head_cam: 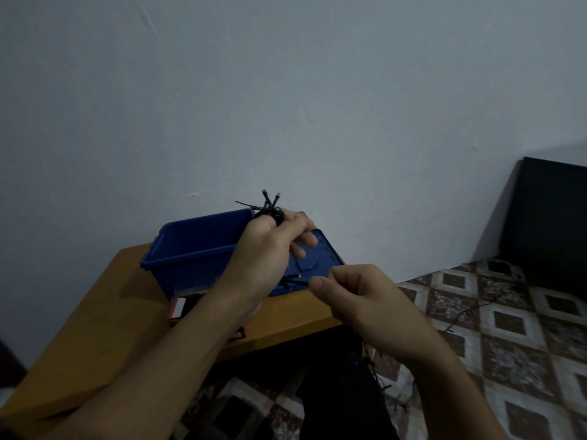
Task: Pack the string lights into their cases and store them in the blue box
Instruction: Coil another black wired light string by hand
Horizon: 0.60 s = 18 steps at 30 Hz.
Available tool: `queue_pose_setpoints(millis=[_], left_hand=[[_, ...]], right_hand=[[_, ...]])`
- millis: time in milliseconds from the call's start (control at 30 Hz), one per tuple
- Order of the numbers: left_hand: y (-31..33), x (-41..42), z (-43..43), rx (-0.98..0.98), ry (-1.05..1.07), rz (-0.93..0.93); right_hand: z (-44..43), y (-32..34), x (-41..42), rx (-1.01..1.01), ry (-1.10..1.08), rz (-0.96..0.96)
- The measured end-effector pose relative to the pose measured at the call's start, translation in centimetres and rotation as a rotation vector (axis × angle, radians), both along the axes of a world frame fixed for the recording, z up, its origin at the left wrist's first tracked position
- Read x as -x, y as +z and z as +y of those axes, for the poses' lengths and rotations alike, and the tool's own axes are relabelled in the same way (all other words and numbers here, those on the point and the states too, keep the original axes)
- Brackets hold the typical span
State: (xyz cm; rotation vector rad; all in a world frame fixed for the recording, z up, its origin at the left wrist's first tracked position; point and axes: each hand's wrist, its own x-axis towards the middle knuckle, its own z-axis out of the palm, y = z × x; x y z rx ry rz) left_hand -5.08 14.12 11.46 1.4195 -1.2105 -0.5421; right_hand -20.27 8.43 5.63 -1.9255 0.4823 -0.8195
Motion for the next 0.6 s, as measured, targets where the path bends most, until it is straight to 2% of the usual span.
queue_pose_setpoints(millis=[267, 433, 600], left_hand=[[-0.12, -0.11, 0.08, -0.372, -0.107, -0.089], [0.38, 0.53, 0.74, -0.608, -0.250, -0.162], [0.31, 0.35, 0.87, -0.699, -0.316, -0.151]], right_hand=[[-0.02, 0.29, 0.09, -0.058, 0.019, -0.248], [0.06, 0.39, -0.02, -0.045, -0.052, -0.268], [-0.12, 0.24, 0.12, -0.109, -0.023, -0.314]])
